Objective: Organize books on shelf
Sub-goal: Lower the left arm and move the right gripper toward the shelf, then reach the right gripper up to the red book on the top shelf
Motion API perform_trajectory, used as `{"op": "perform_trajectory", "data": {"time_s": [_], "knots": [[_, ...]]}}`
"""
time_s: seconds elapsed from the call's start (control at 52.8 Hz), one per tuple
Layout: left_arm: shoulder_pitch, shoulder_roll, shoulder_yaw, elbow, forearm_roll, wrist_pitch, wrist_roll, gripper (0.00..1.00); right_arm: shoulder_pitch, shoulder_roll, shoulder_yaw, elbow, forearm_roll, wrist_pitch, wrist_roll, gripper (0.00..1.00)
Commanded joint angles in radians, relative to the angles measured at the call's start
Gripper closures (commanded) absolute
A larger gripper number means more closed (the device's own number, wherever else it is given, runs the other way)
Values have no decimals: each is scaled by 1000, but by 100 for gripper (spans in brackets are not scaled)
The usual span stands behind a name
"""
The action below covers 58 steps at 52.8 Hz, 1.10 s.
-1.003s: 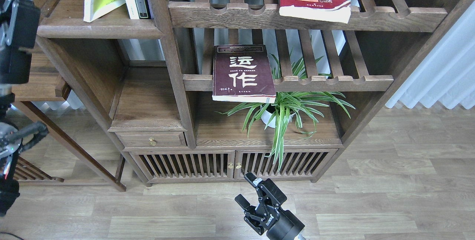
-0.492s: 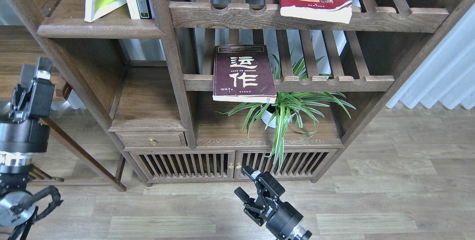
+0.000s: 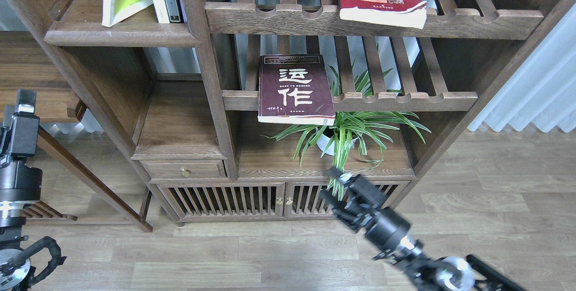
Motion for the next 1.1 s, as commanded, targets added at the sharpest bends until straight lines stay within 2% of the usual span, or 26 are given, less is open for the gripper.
{"op": "perform_trajectory", "data": {"time_s": [0.0, 0.114, 0.303, 0.379, 0.417, 0.511, 0.587, 0.644, 0.682, 0.776, 1.079], "knots": [[-4, 3, 1, 3, 0, 0, 0, 0, 15, 6, 23, -4, 7, 0, 5, 0], [-2, 7, -16, 5, 0, 0, 0, 0, 31, -34, 74, -4, 9, 0, 11, 0], [-7, 9, -25, 5, -2, 0, 0, 0, 32, -170, 78, 90, 9, 0, 14, 0], [-7, 9, -23, 6, -2, 0, 0, 0, 41, -183, 106, 116, 10, 0, 16, 0], [-14, 9, -20, 6, -2, 0, 0, 0, 44, -184, 152, 189, 10, 0, 14, 0], [-28, 9, -23, 13, -2, 0, 0, 0, 57, -175, 158, 258, 9, 0, 14, 0], [-39, 12, -28, 19, -2, 0, 0, 0, 78, -149, 155, 290, 7, -4, 17, 0], [-45, 12, -36, 23, -2, 0, 0, 0, 115, -97, 153, 295, 4, -56, 20, 0], [-45, 12, -42, 23, -2, 0, 0, 0, 147, -39, 164, 295, 3, -110, 34, 0], [-46, 13, -51, 23, -2, 0, 0, 0, 182, 40, 170, 295, 0, -170, 79, 0], [-54, 13, -56, 31, -2, 0, 0, 0, 193, 291, 173, 278, -154, -314, 114, 0]]}}
